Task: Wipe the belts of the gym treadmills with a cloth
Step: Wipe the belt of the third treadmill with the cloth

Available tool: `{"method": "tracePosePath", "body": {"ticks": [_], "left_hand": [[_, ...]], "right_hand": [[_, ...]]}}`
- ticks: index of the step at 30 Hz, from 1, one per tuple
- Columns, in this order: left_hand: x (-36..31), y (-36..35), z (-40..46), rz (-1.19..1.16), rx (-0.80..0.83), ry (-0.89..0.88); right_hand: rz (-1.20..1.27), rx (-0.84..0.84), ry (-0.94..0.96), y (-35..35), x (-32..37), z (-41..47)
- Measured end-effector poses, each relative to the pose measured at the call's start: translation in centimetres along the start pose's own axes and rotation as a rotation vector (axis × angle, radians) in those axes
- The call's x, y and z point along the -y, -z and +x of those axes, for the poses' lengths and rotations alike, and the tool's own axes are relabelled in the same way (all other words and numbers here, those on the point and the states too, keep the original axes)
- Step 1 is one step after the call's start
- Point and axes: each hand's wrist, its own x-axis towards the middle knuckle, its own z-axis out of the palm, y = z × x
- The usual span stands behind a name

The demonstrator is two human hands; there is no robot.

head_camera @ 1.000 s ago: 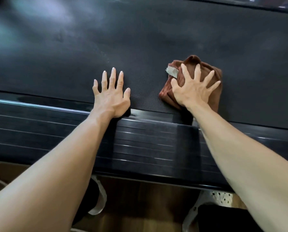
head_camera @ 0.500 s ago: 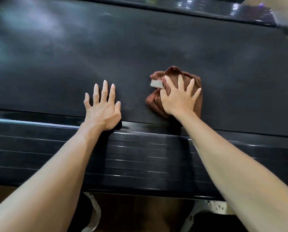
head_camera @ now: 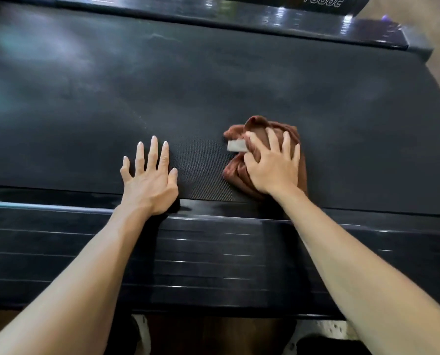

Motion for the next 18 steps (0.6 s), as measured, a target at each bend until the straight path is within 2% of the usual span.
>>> {"method": "tracePosePath", "body": {"ticks": [2, 4, 8, 11, 13, 15, 18], "left_hand": [[-0.1, -0.1, -0.1, 0.002, -0.003, 0.0], [0.0, -0.1, -0.2, 0.007, -0.021, 0.002], [-0.1, 0.0, -0.2, -0.019, -0.042, 0.027], [-0.8, 0.0, -0.3, -0.094, -0.139, 0.07], [-2.4, 0.3, 0.3, -0.137, -0.241, 0.104], [-4.6, 0.8, 1.6, -0.21, -0.284, 0.113], [-6.5, 1.0, 4.0, -0.163, -0.178, -0.001]], "right_hand": [[0.026, 0.009, -0.078, 0.2, 1.5, 3.5], [0.03, 0.062, -0.054, 0.2, 3.5, 6.2], [-0.026, 0.114, 0.212, 0.2, 4.9, 4.3], [-0.028, 0.106, 0.359, 0.4, 1.5, -1.3], [-0.019, 0.06, 0.3, 0.7, -2.3, -3.8], [-0.024, 0.015, 0.152, 1.1, -5.3, -4.0], [-0.031, -0.006, -0.017, 1.3, -6.2, -1.2]]}}
